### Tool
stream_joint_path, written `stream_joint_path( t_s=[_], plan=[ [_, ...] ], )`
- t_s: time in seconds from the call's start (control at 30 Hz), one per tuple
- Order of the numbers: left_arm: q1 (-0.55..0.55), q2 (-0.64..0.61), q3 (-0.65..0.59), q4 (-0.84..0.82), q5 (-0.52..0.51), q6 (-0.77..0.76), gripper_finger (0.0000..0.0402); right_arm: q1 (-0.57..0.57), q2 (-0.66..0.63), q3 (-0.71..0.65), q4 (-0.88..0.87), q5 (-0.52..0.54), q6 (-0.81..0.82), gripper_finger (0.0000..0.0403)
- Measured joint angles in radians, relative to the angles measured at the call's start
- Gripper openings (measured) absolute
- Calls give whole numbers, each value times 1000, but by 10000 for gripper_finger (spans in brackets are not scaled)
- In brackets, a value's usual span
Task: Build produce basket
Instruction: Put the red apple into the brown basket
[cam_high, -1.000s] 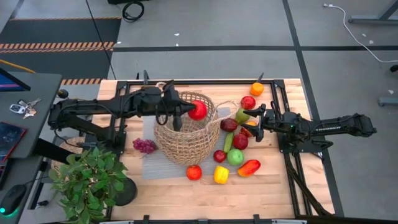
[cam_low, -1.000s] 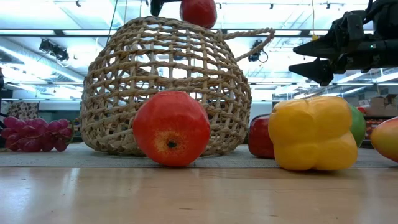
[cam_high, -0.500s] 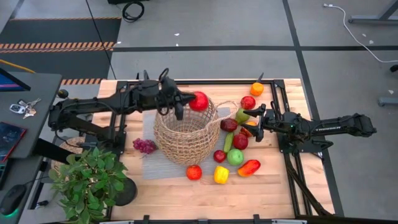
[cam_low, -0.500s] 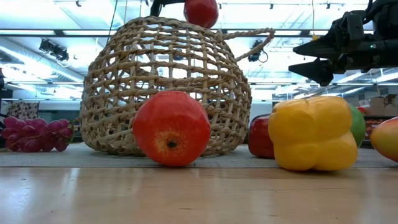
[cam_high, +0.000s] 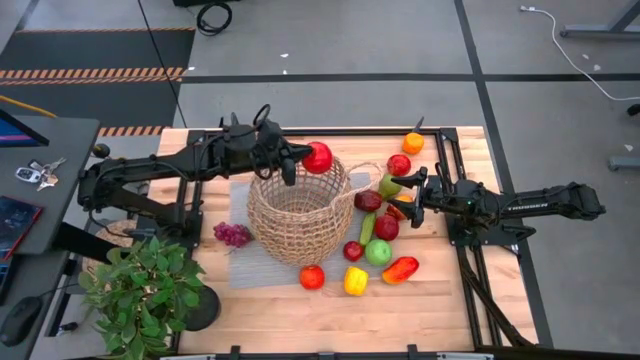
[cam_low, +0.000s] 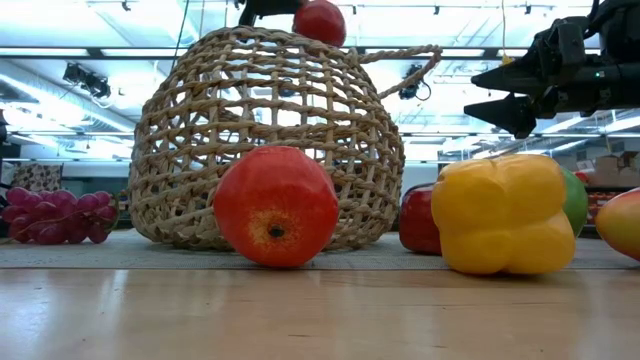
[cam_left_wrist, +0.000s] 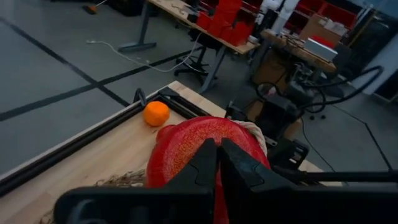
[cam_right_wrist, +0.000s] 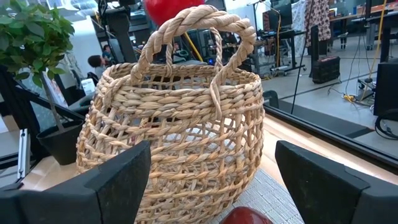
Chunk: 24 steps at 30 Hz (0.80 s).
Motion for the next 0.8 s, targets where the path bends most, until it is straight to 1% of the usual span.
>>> stream_joint_path(
  t_s=[0.1, 0.2, 0.27, 0.37, 0.47, 0.57, 0.67, 0.8],
  plan=[
    [11, 0, 4, -6, 0, -38, 13, 0, 0, 0, 0, 0, 0, 348],
    [17, 8, 63, -89, -1, -47, 13, 0, 0, 0, 0, 0, 0, 348],
    [19, 31, 137, -147, -1, -45, 12, 0, 0, 0, 0, 0, 0, 348],
    [28, 82, 282, -290, 1, -45, 12, 0, 0, 0, 1, 0, 0, 348],
    [34, 139, 430, -464, -1, -45, 12, 0, 0, 0, 0, 0, 0, 348],
    [31, 209, 549, -634, -1, -49, 12, 0, 0, 0, 0, 0, 0, 348],
    [14, 266, 635, -756, -1, -51, 12, 0, 0, 0, 1, 0, 0, 348],
    [-19, 320, 697, -852, -15, -44, 12, 0, 0, 0, 1, 0, 0, 348]
  ],
)
